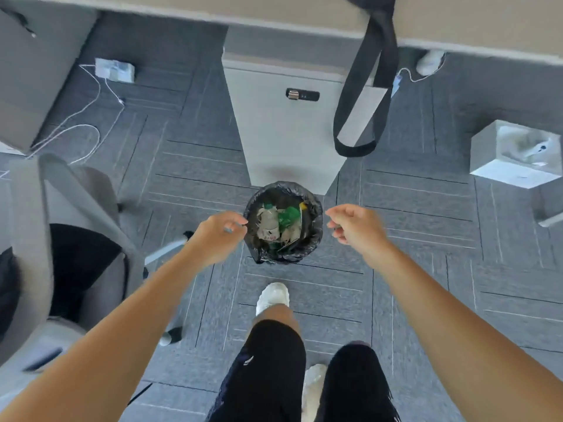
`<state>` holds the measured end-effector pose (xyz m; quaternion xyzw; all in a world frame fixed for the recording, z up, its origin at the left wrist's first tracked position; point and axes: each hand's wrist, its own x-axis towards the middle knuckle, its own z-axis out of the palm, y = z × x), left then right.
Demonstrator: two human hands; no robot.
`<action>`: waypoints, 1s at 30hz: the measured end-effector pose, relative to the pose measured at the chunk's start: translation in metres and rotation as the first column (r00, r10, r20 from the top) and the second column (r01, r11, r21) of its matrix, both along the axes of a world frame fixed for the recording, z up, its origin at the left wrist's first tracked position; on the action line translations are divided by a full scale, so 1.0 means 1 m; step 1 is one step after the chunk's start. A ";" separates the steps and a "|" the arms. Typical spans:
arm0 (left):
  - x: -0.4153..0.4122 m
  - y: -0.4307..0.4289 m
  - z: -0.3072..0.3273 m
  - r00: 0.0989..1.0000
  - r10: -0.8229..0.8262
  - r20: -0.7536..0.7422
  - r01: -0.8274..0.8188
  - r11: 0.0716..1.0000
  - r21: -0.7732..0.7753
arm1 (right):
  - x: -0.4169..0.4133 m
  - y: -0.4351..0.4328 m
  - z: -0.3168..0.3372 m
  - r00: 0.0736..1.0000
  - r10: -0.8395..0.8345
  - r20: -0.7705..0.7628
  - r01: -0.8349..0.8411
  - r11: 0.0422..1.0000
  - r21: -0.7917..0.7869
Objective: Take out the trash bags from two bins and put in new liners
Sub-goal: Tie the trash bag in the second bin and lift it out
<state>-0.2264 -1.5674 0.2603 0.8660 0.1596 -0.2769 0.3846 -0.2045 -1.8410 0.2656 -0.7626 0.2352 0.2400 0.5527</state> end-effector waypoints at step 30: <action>0.033 -0.041 -0.323 0.983 0.170 -0.061 -0.177 0.976 -0.128 | 0.053 -0.040 -0.313 0.978 0.191 -0.085 -0.208 0.843 -0.496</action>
